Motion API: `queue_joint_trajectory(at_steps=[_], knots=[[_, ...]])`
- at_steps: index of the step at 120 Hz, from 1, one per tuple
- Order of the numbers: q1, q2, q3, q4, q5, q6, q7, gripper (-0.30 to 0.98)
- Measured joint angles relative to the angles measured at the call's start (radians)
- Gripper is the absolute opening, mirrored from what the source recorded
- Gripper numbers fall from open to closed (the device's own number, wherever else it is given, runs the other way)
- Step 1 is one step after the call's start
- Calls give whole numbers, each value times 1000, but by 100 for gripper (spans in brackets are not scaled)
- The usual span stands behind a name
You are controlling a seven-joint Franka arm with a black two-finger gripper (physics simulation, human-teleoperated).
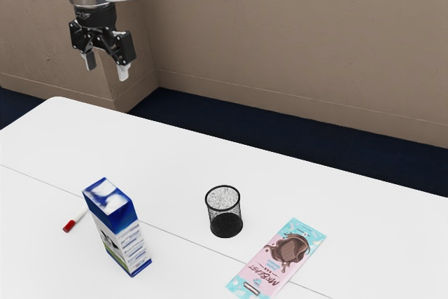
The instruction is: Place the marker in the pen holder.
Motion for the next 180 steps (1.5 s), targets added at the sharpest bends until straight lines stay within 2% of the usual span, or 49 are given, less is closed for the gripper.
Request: queue_joint_trajectory(at_steps=[32,44,56,60,65,71,77,84,102,116,124,134,149,162,180], knots=[[5,1,0,-1,-21,0,-1,69],[3,7,9,0,-53,-1,-1,69],[-1,-19,13,-33,-46,1,10,69],[-9,-68,18,-113,-33,16,15,69],[-25,-165,60,-290,-13,59,21,68],[10,-257,123,-507,11,134,28,68],[23,-288,167,-657,31,215,36,69],[28,-287,213,-750,48,301,44,69],[30,-197,279,-802,64,472,62,69],[34,-175,294,-791,62,550,72,69],[44,-141,295,-749,62,579,77,69],[47,-38,295,-646,59,603,84,69],[77,146,280,-570,-23,643,106,69],[126,214,256,-564,-74,678,126,69],[141,282,238,-585,-102,727,148,68]])
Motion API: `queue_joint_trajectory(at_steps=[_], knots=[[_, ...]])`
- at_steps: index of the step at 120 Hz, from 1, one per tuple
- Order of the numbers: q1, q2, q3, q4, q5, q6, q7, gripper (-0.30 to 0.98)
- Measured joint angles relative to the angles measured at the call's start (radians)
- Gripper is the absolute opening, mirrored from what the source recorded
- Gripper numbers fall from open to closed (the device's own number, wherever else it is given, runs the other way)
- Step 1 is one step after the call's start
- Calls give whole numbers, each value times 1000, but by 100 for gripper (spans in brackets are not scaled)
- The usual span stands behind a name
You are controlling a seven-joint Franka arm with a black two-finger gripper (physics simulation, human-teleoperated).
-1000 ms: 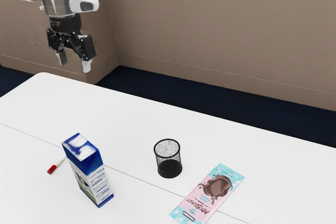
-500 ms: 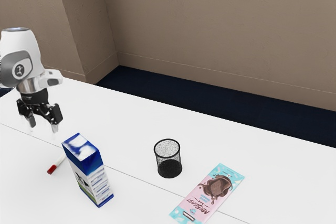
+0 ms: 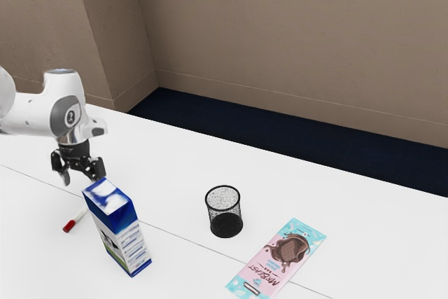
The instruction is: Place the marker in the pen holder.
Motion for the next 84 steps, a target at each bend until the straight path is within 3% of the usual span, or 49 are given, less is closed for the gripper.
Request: queue_joint_trajectory(at_steps=[28,84], knots=[[9,54,-14,-5,-10,57,25,63],[33,76,-59,-2,-17,93,54,36]])
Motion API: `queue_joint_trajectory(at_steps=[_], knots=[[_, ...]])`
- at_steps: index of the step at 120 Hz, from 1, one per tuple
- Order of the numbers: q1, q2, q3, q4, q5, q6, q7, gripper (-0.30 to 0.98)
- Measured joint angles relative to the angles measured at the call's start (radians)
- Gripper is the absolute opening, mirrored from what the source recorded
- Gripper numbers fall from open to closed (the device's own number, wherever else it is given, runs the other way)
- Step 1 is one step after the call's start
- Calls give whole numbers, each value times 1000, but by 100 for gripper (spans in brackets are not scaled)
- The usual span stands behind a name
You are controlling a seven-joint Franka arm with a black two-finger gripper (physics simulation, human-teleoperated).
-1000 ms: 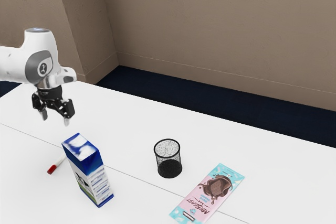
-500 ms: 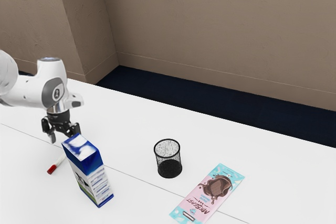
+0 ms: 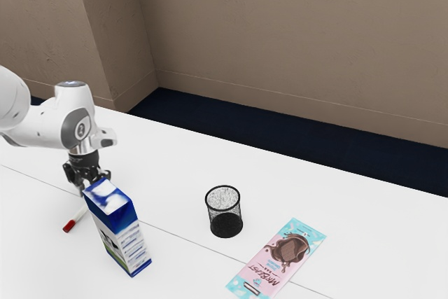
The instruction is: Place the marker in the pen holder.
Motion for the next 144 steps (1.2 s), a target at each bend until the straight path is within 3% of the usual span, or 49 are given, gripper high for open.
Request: queue_joint_trajectory(at_steps=[29,54,74,98,144], knots=[[0,14,-1,0,-30,6,7,22],[0,17,-1,1,-33,14,8,2],[0,12,-2,1,-27,21,2,-5],[-13,-127,-7,12,-4,9,-12,-9],[-62,-224,-205,172,-1,-80,-34,-10]])
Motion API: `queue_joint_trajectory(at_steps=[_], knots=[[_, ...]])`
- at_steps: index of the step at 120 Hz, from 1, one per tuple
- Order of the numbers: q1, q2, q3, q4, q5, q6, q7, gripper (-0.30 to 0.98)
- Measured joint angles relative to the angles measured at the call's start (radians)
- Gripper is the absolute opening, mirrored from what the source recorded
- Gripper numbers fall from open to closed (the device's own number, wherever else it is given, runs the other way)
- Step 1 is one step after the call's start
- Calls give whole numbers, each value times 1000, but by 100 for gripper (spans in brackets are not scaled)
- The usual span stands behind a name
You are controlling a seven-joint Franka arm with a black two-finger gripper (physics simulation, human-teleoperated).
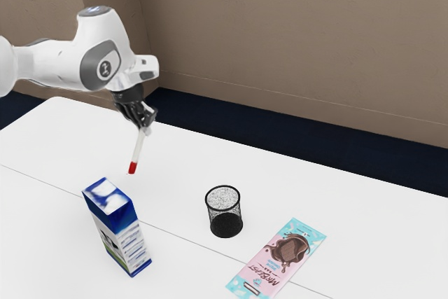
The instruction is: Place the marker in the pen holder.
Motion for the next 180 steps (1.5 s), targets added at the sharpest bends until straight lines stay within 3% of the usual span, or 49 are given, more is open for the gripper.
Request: queue_joint_trajectory(at_steps=[25,52,81,158,180], knots=[[-132,-33,-9,3,-78,-17,1,-9],[-119,64,-88,114,-174,4,36,-8],[-138,109,-136,114,-270,90,119,-8],[-181,143,-138,73,-321,156,249,-8],[-181,106,-137,-37,-347,180,275,-8]])
